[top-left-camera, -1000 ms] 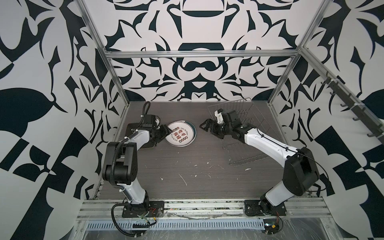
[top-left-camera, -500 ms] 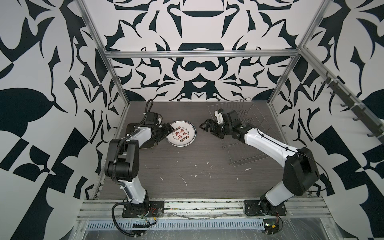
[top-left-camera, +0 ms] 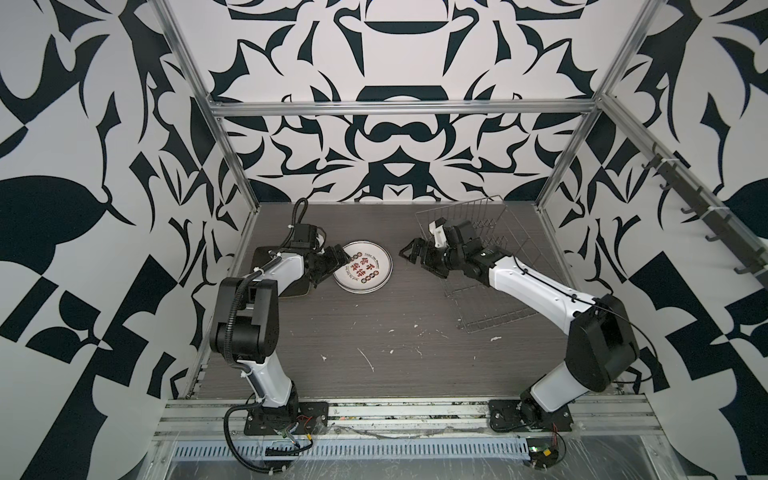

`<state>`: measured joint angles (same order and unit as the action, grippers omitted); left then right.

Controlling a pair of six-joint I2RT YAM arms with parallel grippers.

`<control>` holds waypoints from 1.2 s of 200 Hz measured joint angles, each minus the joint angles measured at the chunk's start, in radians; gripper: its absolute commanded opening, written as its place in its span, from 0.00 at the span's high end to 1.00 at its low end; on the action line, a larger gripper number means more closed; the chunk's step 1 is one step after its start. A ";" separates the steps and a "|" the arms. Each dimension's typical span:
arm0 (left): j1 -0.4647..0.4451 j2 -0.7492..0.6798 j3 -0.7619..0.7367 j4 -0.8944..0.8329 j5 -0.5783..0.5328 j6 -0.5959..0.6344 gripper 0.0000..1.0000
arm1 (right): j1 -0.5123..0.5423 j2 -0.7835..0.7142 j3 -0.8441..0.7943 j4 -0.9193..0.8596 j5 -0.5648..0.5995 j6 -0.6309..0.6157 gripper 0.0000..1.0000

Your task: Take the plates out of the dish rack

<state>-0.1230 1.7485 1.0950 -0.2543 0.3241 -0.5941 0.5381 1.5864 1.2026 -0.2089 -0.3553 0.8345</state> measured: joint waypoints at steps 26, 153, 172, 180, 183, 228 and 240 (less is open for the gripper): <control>0.000 -0.005 0.000 -0.008 -0.013 0.000 0.07 | 0.000 -0.005 0.000 -0.006 0.000 0.000 0.01; 0.000 -0.042 -0.009 -0.024 -0.003 0.002 0.01 | -0.006 -0.072 -0.012 -0.018 0.008 -0.011 0.01; 0.000 -0.068 -0.009 -0.039 -0.025 0.019 0.01 | -0.006 -0.078 -0.014 -0.019 0.012 -0.023 0.01; 0.000 -0.088 -0.009 -0.044 -0.039 0.024 0.01 | -0.006 -0.083 -0.017 -0.018 0.014 -0.029 0.01; 0.000 -0.098 -0.010 -0.046 -0.044 0.026 0.01 | -0.006 -0.085 -0.018 -0.018 0.015 -0.031 0.01; 0.000 -0.332 -0.112 0.014 -0.164 0.077 0.01 | -0.006 -0.177 -0.110 0.050 0.050 -0.082 0.01; 0.000 -0.386 -0.153 0.048 -0.208 0.094 0.01 | -0.006 -0.232 -0.166 0.088 0.093 -0.113 0.01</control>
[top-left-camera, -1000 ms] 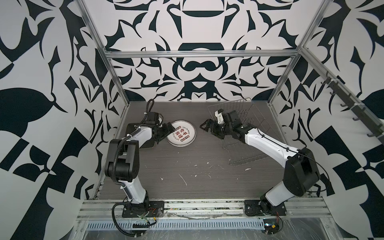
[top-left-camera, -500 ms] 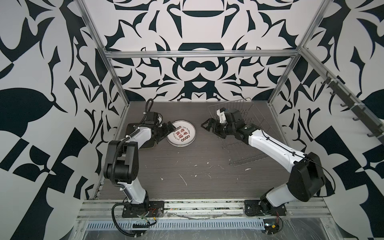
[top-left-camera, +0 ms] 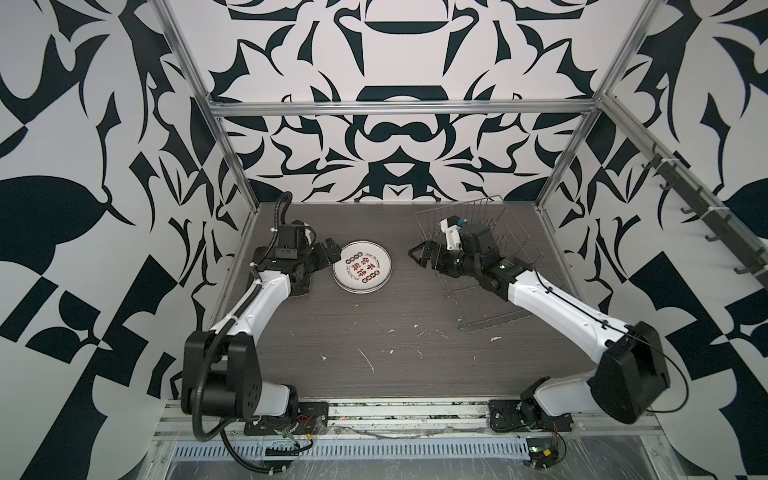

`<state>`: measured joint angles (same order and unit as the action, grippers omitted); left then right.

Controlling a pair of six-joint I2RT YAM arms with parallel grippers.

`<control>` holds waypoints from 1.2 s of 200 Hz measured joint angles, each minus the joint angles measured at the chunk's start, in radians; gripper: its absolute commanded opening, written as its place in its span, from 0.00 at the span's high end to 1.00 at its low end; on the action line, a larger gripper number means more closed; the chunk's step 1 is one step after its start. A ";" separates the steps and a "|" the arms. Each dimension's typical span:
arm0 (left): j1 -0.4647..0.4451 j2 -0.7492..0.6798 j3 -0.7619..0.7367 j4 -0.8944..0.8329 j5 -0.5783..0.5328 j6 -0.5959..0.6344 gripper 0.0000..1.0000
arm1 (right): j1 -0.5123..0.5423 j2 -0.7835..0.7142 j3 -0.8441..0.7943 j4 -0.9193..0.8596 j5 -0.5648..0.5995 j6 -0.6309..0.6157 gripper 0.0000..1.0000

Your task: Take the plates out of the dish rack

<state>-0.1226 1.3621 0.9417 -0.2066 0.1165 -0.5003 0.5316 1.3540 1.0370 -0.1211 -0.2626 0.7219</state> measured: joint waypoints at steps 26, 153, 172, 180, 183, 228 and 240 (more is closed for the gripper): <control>0.000 -0.099 -0.095 0.064 -0.086 0.051 0.01 | 0.000 -0.135 -0.130 0.076 0.127 -0.100 0.01; 0.000 -0.348 -0.426 0.385 -0.256 0.224 0.01 | -0.086 -0.367 -0.379 0.129 0.646 -0.377 0.01; 0.000 -0.376 -0.466 0.438 -0.270 0.253 0.01 | -0.092 -0.368 -0.389 0.128 0.654 -0.386 0.01; 0.000 -0.383 -0.485 0.463 -0.277 0.265 0.01 | -0.092 -0.368 -0.395 0.128 0.657 -0.390 0.01; 0.000 -0.386 -0.492 0.472 -0.280 0.270 0.01 | -0.092 -0.368 -0.397 0.129 0.658 -0.393 0.01; 0.000 -0.394 -0.603 0.625 -0.297 0.335 0.00 | -0.093 -0.372 -0.426 0.133 0.677 -0.412 0.01; 0.000 -0.394 -0.621 0.658 -0.299 0.351 0.01 | -0.093 -0.372 -0.427 0.134 0.681 -0.415 0.01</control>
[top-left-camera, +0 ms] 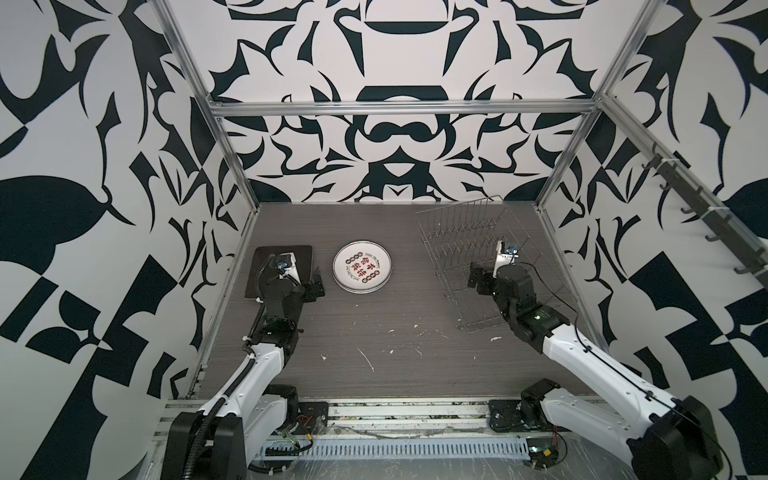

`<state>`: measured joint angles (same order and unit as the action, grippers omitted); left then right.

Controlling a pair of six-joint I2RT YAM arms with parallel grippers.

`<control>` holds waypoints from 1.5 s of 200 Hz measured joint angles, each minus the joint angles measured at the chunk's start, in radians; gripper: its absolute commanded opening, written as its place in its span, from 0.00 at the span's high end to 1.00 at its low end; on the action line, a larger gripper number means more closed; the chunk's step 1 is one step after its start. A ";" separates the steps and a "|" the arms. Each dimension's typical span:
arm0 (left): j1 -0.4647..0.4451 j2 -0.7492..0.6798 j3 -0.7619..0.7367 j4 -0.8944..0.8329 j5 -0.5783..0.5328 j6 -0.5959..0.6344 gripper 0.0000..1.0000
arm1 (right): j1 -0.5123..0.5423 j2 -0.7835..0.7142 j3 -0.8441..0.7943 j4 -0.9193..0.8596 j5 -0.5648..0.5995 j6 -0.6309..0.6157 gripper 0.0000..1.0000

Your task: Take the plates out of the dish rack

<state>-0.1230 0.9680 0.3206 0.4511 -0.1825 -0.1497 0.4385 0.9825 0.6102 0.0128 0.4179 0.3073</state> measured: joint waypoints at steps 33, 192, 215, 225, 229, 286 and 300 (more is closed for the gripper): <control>0.000 0.008 -0.005 0.055 -0.007 0.040 0.01 | 0.000 0.000 0.000 0.008 0.007 -0.007 0.01; 0.000 0.589 -0.131 0.724 -0.077 0.158 0.01 | 0.000 0.027 0.000 0.021 0.010 -0.036 0.01; -0.002 0.653 -0.133 0.768 -0.084 0.166 0.01 | -0.010 0.029 -0.003 0.039 0.018 -0.056 0.01; -0.002 0.638 -0.127 0.755 -0.087 0.165 0.01 | -0.019 0.036 -0.010 0.061 0.022 -0.071 0.01; -0.002 0.632 -0.122 0.749 -0.089 0.165 0.01 | -0.024 0.040 -0.011 0.068 0.024 -0.076 0.01; -0.002 0.622 -0.008 0.629 -0.111 0.165 0.01 | -0.146 0.187 -0.059 0.202 0.051 -0.181 0.01; -0.002 0.622 0.007 0.601 -0.112 0.165 0.01 | -0.173 0.231 -0.078 0.255 0.060 -0.215 0.01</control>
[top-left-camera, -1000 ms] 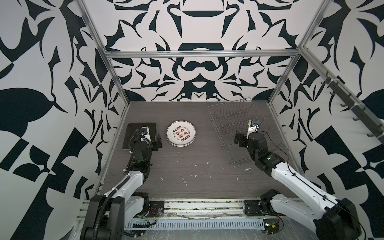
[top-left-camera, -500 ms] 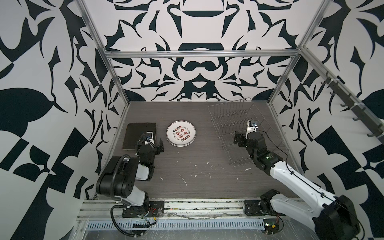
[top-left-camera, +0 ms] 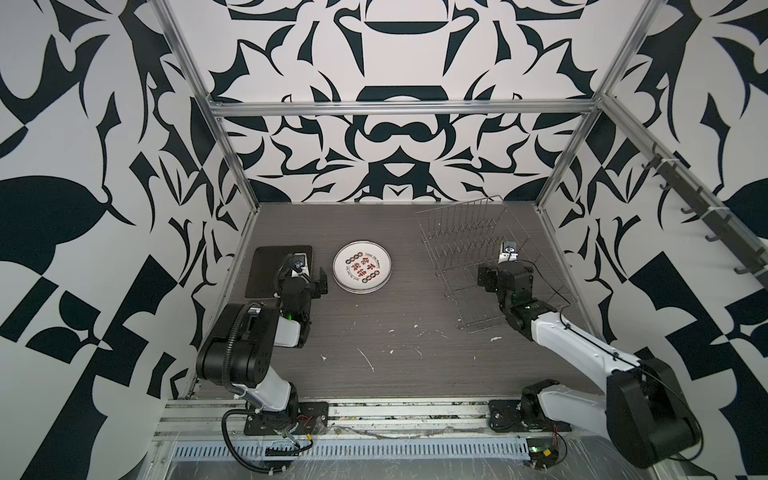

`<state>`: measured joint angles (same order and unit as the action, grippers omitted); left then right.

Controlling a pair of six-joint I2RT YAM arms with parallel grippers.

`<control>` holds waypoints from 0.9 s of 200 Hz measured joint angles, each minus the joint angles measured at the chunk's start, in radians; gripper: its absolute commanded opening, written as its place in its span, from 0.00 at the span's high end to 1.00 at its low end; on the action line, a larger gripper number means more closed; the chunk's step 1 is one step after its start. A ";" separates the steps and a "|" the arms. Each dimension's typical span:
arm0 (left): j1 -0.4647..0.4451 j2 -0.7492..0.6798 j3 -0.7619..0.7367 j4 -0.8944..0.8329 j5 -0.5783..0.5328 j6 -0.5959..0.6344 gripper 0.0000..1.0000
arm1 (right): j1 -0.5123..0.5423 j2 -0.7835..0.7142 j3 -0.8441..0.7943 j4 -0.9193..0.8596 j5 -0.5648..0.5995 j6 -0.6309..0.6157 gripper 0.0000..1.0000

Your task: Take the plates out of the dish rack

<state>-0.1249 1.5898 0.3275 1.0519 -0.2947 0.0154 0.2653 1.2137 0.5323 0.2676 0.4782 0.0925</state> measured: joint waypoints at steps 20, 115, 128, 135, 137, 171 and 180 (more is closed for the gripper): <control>0.000 0.000 0.002 -0.023 -0.002 0.000 0.01 | -0.035 0.083 -0.020 0.082 0.006 -0.039 0.01; 0.000 0.000 0.002 -0.047 -0.005 0.000 0.01 | -0.068 0.310 -0.197 0.589 -0.103 -0.139 0.01; 0.000 0.000 0.002 -0.047 -0.005 0.000 0.00 | -0.074 0.313 -0.209 0.643 -0.126 -0.143 0.01; 0.000 0.000 0.002 -0.047 -0.005 0.000 0.00 | -0.077 0.323 -0.212 0.677 -0.138 -0.145 0.01; 0.000 0.000 0.002 -0.047 -0.005 0.000 0.01 | -0.077 0.327 -0.212 0.685 -0.139 -0.145 0.01; 0.000 0.000 0.002 -0.047 -0.005 0.000 0.01 | -0.094 0.336 -0.210 0.715 -0.169 -0.143 0.01; 0.000 0.000 0.002 -0.047 -0.005 0.000 0.01 | -0.098 0.336 -0.210 0.714 -0.172 -0.141 0.00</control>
<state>-0.1246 1.5898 0.3290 1.0050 -0.2993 0.0154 0.1669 1.5501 0.3225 0.9817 0.3058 -0.0486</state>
